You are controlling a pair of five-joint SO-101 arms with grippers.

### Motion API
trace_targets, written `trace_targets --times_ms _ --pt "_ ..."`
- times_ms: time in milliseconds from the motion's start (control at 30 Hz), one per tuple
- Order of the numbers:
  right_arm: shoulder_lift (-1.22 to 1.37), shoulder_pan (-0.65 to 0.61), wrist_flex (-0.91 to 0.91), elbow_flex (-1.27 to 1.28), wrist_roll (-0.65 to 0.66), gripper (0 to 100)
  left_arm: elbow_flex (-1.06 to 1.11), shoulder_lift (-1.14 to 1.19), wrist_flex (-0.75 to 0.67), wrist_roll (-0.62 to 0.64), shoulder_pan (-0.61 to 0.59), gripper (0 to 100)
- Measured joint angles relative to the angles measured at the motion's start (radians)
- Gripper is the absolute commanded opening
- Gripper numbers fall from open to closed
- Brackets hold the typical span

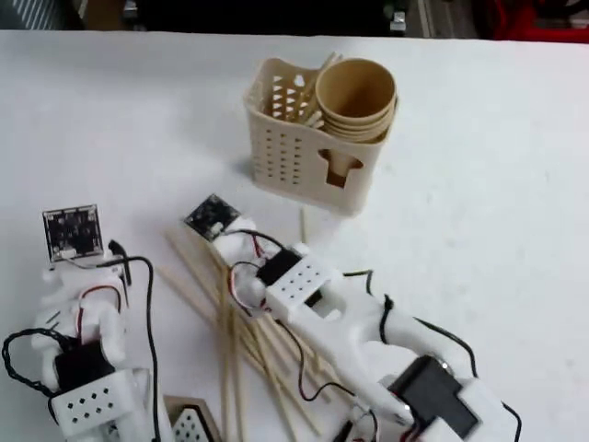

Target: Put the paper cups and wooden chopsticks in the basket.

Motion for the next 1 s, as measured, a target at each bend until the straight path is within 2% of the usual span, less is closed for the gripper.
trace_targets --times_ms 333,400,600,1000 --pt "0.137 0.002 -0.043 -0.041 -0.002 17.6 0.0 0.0 0.0 0.0 0.0 17" --pt "0.15 0.015 -0.043 -0.048 0.031 17.4 0.0 0.0 0.0 0.0 0.0 17" --pt "0.192 0.051 -0.041 -0.061 0.084 1.8 0.0 0.0 0.0 0.0 0.0 17" --pt "0.219 0.095 -0.038 -0.094 0.084 1.7 0.009 0.0 0.0 0.0 0.0 17"
